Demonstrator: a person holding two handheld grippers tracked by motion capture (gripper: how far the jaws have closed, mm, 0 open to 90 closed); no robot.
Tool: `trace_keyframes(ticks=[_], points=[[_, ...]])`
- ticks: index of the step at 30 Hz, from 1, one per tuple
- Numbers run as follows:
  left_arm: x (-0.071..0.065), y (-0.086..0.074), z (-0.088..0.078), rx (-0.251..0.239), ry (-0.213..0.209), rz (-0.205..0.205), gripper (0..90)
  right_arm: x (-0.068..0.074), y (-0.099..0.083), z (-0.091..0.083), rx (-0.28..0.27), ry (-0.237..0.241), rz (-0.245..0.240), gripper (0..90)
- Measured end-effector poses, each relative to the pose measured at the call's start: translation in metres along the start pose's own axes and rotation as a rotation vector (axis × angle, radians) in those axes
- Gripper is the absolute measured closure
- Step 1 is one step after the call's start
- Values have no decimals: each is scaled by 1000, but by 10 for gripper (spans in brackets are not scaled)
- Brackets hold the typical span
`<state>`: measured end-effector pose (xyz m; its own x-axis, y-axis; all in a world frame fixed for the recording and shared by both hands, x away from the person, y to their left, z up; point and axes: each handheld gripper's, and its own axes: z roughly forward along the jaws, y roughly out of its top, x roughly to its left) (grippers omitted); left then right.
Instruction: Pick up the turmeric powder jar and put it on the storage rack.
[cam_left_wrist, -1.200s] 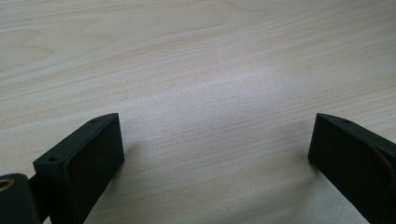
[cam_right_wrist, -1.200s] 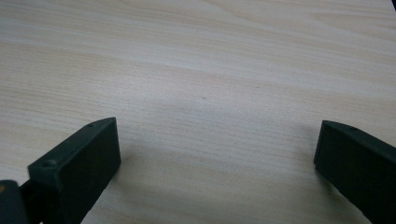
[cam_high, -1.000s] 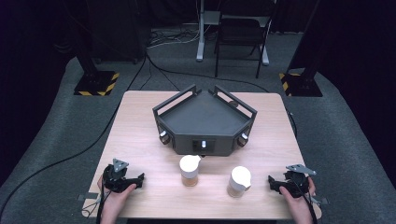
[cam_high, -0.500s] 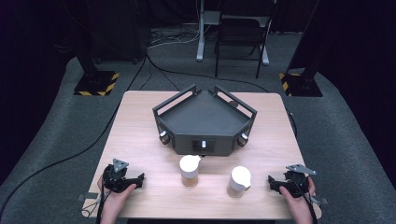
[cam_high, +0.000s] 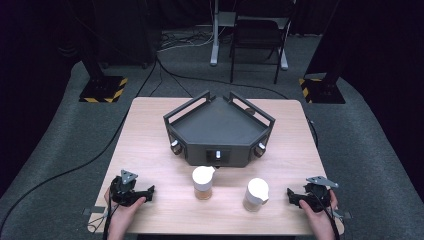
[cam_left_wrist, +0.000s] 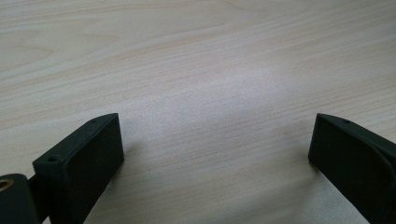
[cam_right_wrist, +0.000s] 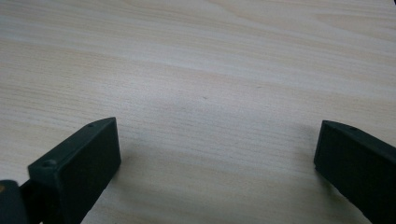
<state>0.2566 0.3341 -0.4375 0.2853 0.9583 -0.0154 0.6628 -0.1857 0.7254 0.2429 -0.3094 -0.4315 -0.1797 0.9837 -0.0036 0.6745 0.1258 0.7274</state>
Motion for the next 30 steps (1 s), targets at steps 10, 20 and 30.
trace_keyframes(ticks=[10,20,30], points=[[9,-3,-3,-19,-50,-27,52,0,0,0,0,1,-1,0],[13,-7,-15,-67,-97,-29,55,0,0,0,1,1,-1,0],[11,-6,-29,-115,-121,-22,54,0,0,0,0,1,-1,0]])
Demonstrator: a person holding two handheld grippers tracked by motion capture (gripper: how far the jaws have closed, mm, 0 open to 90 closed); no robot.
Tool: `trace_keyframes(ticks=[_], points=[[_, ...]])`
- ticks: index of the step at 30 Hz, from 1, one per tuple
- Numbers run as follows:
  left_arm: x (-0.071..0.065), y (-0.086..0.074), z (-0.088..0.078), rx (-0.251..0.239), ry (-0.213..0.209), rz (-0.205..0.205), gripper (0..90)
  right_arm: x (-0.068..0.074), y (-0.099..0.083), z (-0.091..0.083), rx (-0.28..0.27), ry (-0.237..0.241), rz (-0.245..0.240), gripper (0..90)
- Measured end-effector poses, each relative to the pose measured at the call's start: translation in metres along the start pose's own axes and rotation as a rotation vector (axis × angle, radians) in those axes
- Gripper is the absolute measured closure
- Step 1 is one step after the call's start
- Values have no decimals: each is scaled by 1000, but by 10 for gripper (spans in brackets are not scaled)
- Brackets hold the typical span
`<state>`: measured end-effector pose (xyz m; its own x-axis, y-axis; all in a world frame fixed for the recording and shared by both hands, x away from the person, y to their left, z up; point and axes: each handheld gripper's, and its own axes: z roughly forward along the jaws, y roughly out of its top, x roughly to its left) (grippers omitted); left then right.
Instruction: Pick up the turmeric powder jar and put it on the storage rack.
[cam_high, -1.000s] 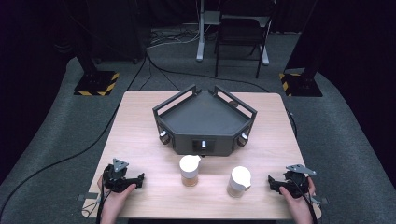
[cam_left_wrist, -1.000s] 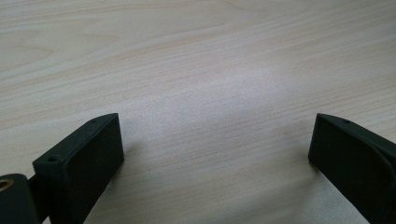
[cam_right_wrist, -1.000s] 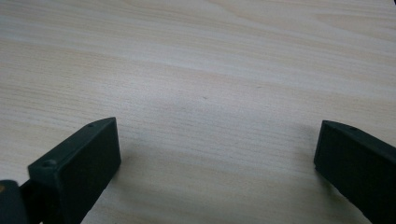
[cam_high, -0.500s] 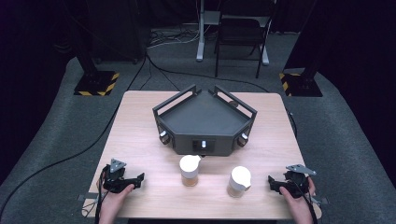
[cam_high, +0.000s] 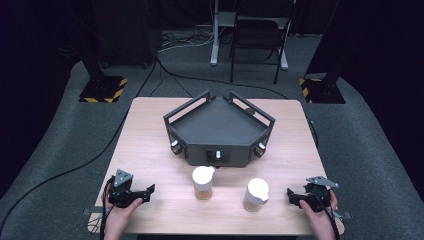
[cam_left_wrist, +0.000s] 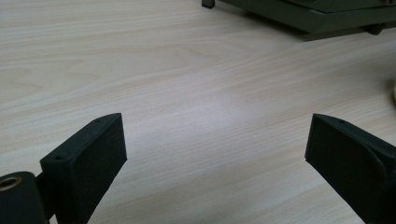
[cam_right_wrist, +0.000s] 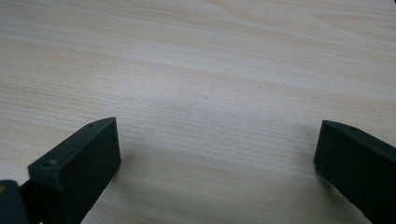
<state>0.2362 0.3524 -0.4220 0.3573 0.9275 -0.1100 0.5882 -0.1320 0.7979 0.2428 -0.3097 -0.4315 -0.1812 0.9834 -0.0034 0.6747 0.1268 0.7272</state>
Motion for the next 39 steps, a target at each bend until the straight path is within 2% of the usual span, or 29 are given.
trace_keyframes(ticks=[6,10,21,39], points=[[-3,3,-5,-10,-22,15,54,0,0,0,0,0,0,0],[-8,6,-9,-22,-35,41,54,0,0,0,0,0,0,0],[-21,12,-15,-32,-62,76,54,0,0,0,0,0,0,0],[-40,18,-13,-30,-109,139,53,0,0,0,0,0,0,0]])
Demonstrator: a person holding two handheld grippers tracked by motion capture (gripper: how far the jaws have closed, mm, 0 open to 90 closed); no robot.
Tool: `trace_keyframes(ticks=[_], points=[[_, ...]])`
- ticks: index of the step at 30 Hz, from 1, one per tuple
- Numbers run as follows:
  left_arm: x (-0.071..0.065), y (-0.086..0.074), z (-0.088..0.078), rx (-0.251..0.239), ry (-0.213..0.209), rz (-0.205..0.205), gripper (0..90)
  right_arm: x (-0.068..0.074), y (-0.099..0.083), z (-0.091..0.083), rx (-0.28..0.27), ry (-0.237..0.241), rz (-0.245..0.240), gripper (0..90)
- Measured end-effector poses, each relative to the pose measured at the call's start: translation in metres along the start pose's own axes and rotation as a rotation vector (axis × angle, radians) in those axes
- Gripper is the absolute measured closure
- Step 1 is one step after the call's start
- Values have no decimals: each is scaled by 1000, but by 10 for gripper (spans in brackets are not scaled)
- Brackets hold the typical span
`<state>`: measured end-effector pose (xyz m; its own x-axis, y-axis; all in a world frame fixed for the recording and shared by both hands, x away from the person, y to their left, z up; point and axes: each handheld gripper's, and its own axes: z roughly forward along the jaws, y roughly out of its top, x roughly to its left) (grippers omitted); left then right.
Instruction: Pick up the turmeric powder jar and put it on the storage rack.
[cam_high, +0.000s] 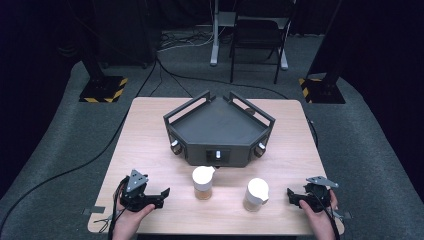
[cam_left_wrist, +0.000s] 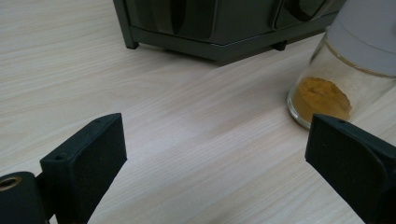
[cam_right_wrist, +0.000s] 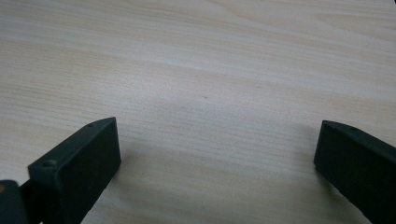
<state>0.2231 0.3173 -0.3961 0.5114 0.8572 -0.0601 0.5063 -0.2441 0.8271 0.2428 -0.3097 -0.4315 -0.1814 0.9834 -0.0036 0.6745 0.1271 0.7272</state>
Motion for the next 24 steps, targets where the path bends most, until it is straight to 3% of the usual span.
trace_keyframes(ticks=[24], points=[[-21,0,10,-28,-56,38,53,0,0,0,0,0,0,0]])
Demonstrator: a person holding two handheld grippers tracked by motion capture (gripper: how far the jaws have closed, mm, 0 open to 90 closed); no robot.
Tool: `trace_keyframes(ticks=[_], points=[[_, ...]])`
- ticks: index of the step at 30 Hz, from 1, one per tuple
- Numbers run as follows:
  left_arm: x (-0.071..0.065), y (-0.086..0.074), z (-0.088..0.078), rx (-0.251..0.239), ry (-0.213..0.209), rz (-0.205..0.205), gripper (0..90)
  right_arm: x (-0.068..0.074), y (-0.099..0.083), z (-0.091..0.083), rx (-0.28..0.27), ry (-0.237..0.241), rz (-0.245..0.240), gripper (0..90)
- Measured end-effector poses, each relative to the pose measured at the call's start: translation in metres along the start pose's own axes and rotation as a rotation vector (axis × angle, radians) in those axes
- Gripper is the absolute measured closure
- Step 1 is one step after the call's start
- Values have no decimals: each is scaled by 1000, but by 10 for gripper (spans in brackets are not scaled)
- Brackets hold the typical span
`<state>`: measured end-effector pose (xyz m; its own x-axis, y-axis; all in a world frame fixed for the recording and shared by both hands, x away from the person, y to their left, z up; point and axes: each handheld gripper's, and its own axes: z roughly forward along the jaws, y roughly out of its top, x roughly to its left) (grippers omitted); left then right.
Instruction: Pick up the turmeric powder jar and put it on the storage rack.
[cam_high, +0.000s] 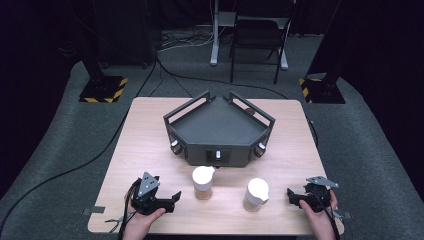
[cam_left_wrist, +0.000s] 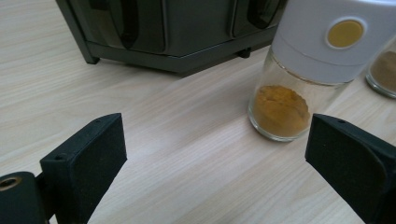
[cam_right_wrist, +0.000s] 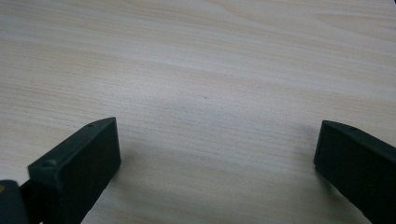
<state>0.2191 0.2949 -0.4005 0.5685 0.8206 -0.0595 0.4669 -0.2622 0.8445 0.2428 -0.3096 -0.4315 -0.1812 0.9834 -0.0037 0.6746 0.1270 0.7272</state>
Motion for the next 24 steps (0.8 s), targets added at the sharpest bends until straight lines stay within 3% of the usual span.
trace_keyframes(ticks=[24], points=[[-13,1,12,-15,-71,26,54,2,0,0,1,-1,0,0]])
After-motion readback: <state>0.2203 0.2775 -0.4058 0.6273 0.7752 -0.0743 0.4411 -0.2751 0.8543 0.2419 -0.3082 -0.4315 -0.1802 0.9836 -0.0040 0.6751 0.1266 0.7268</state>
